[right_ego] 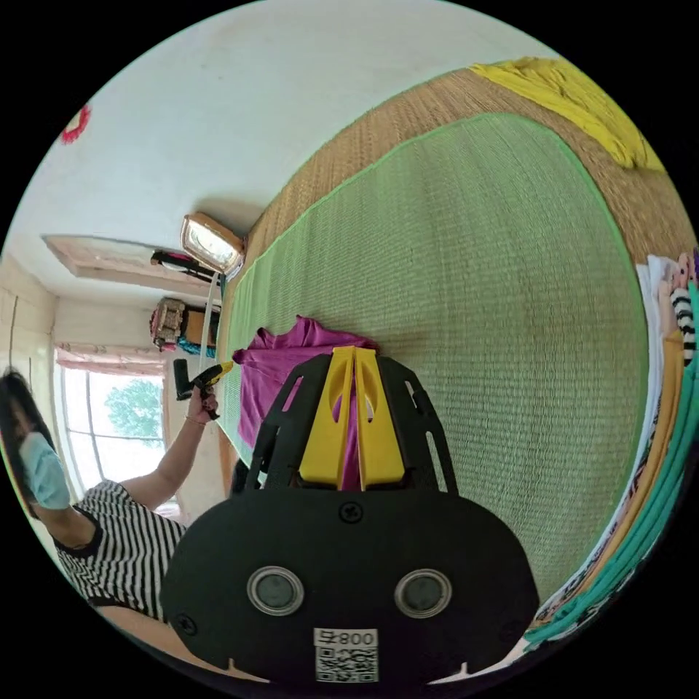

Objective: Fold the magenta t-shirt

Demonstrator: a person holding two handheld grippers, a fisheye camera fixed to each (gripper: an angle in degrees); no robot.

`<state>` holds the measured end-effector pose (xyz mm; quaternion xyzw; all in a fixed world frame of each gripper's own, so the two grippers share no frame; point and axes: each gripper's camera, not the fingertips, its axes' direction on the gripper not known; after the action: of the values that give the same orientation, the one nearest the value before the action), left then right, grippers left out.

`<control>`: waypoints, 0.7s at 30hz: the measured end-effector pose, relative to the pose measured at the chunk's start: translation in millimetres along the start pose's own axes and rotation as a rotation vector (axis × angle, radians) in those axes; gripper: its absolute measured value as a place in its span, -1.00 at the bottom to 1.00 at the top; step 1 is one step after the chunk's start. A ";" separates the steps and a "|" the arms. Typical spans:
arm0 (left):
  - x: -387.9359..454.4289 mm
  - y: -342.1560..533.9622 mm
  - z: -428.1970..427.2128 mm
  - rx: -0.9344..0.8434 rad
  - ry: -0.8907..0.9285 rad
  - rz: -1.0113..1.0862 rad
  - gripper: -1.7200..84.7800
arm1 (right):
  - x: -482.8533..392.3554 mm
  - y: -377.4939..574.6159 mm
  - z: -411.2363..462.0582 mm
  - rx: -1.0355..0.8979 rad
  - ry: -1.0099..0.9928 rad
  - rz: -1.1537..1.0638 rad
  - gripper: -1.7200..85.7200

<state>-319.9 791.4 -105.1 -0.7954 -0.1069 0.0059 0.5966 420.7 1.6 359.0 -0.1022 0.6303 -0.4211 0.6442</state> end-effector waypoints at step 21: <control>176.8 -115.3 151.7 -0.223 -0.503 0.454 -0.96 | -211.0 -47.2 209.2 -0.217 0.534 -0.601 -0.97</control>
<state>-186.8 997.1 -18.3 -0.8328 -0.0708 0.3224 0.4445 620.6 30.3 582.1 -0.2362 0.7580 -0.5332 0.2919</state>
